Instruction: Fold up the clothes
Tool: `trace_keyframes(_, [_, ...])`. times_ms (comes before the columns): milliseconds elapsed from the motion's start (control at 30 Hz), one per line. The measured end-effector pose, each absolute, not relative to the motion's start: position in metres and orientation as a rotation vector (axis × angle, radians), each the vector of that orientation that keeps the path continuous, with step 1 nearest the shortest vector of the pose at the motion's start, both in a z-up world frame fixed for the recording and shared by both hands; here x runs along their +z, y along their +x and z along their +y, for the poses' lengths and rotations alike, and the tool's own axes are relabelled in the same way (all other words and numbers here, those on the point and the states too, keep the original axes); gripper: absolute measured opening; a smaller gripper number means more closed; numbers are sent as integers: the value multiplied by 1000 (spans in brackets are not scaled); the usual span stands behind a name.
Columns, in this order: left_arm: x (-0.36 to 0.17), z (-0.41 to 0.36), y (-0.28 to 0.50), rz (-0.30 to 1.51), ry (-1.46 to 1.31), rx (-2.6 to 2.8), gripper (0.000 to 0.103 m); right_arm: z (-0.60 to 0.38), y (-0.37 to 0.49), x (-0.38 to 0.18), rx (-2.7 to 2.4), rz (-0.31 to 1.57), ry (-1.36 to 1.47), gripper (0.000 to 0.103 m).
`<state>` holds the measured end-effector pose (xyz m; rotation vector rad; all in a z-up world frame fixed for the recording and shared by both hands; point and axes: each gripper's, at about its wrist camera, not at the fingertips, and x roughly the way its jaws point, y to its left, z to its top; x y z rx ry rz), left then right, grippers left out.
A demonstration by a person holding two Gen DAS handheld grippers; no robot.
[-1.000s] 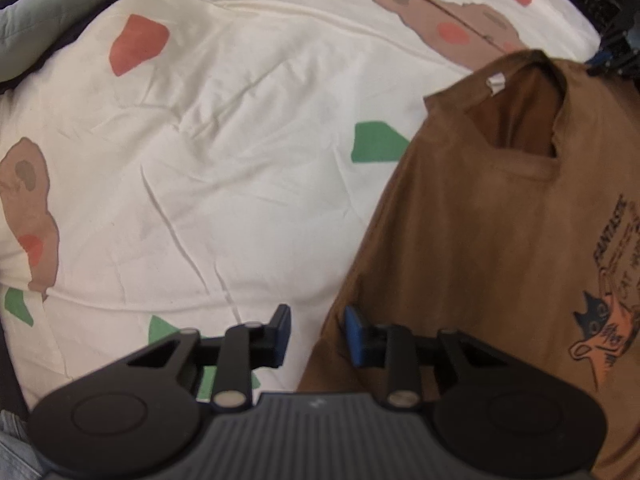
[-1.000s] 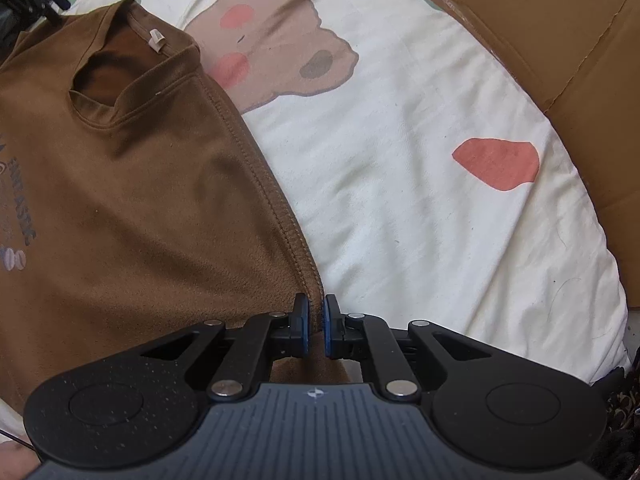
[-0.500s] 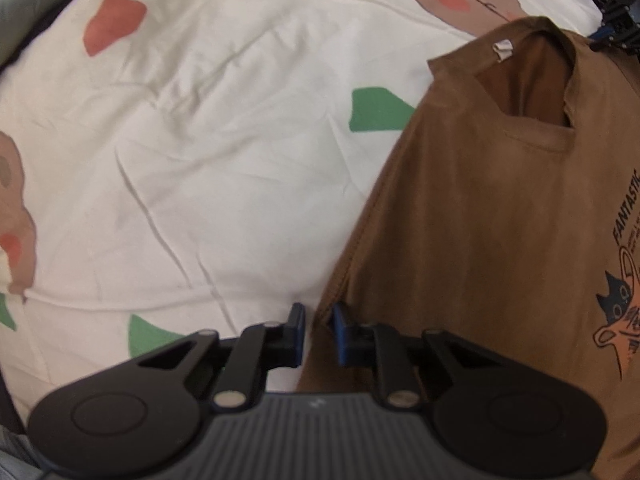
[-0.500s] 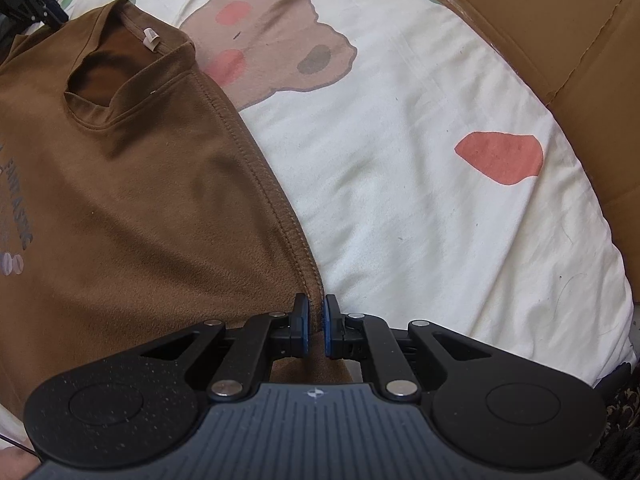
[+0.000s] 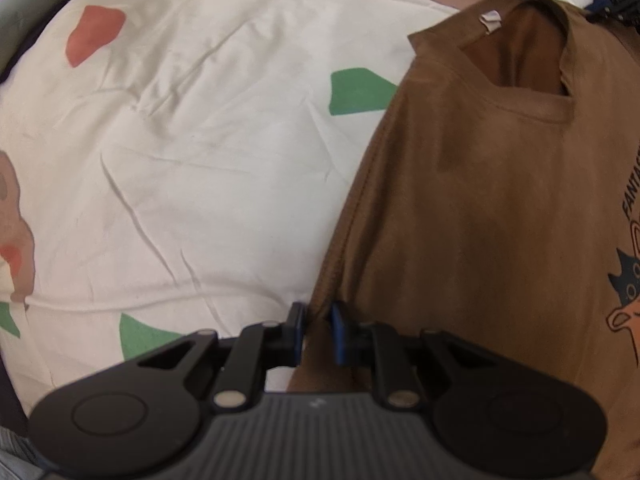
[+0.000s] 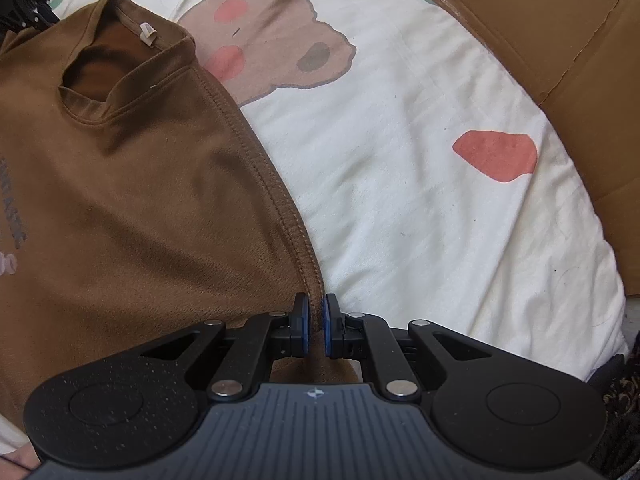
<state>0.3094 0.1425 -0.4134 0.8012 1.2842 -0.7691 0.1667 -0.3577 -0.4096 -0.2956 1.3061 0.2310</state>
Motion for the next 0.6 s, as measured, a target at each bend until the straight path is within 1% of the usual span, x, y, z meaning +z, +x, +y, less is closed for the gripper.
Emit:
trace_keyframes(133, [-414, 137, 307, 1289, 822, -731, 14, -354, 158, -412, 159, 1265, -264, 6])
trace_keyframes(167, [-414, 136, 306, 1288, 829, -725, 11, -353, 155, -413, 141, 1249, -250, 5])
trace_keyframes(267, [-412, 136, 301, 1271, 846, -704, 7, -356, 147, -412, 108, 1213, -211, 5])
trace_keyframes(433, [-396, 144, 299, 1203, 844, -624, 6, -361, 145, -398, 70, 1159, -199, 3])
trace_keyframes(600, [-373, 161, 306, 1154, 777, -530, 6, -364, 148, -385, 44, 1112, -207, 2])
